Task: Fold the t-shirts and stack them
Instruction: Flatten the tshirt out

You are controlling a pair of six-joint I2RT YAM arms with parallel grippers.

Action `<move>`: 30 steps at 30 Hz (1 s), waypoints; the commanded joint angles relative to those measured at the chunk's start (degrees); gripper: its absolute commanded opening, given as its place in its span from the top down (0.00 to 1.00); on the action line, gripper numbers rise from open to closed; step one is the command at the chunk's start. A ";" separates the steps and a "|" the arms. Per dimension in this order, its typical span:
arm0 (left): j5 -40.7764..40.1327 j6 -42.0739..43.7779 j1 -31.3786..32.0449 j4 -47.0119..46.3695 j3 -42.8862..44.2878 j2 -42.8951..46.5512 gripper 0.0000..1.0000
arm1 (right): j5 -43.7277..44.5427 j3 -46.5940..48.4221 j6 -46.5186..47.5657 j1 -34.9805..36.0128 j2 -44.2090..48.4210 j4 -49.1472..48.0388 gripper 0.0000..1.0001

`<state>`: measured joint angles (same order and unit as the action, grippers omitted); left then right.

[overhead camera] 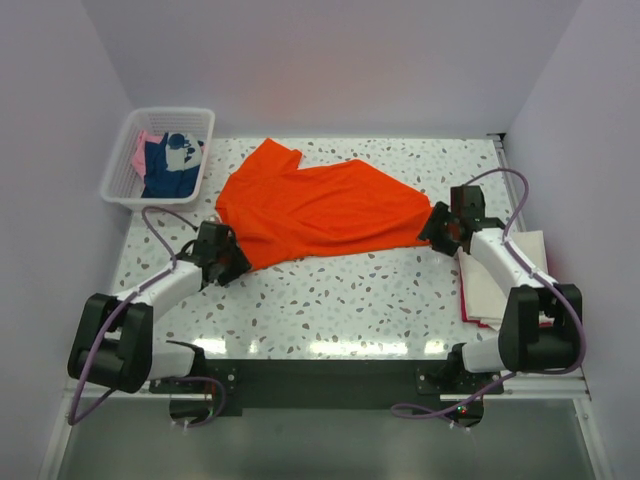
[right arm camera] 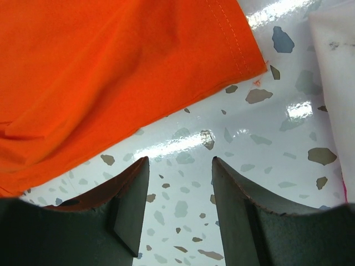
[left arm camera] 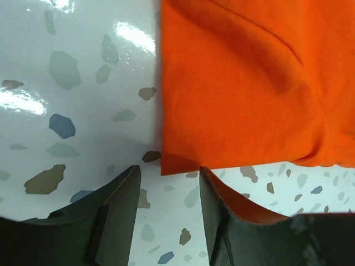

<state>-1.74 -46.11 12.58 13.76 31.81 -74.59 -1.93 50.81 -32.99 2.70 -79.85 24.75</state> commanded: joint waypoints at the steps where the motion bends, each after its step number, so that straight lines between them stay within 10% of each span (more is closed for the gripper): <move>1: -0.64 -1.70 0.87 -3.73 0.88 -1.70 0.49 | 1.76 -0.45 -0.58 -0.06 -0.65 -2.25 0.48; 5: 0.24 -1.97 0.96 -6.20 1.41 -3.72 0.57 | 2.72 -0.27 -0.67 0.03 -1.44 -2.43 0.48; 12: 0.60 -0.57 1.04 -5.50 3.34 -1.97 1.00 | 4.56 -0.97 -0.50 0.03 -3.46 -2.52 0.49; 30: -3.10 2.34 -1.85 7.33 5.19 15.78 1.00 | 10.46 1.57 -1.63 -2.00 -11.28 -3.39 0.49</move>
<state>-3.86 -45.34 11.90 19.51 36.45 -61.45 6.59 50.22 -33.45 0.78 -89.84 23.73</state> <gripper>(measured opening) 0.015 0.513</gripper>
